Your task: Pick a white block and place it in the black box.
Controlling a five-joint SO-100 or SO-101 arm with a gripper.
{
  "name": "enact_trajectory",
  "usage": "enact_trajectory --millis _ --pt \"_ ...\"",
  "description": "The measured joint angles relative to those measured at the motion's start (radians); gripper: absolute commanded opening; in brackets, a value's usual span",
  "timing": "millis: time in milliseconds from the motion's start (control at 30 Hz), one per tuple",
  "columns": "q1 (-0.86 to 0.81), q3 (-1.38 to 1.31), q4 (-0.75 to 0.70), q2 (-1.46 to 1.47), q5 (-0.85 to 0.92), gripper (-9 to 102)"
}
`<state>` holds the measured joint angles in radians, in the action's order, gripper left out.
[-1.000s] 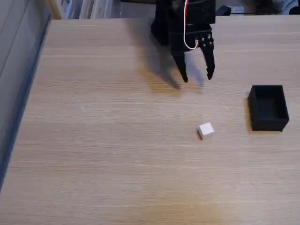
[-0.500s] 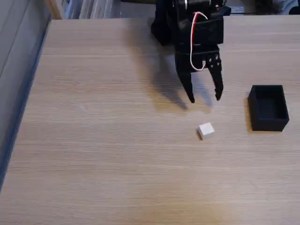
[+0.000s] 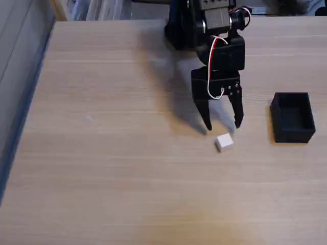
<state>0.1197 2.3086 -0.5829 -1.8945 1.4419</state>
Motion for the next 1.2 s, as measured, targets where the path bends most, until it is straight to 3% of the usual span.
enact_trajectory --millis 1033,1133,1200 --pt "-0.026 -0.143 0.071 0.242 0.02 26" --pt "-0.026 -0.161 0.071 0.259 0.02 23" --pt "-0.026 -0.172 0.071 0.268 0.02 13"
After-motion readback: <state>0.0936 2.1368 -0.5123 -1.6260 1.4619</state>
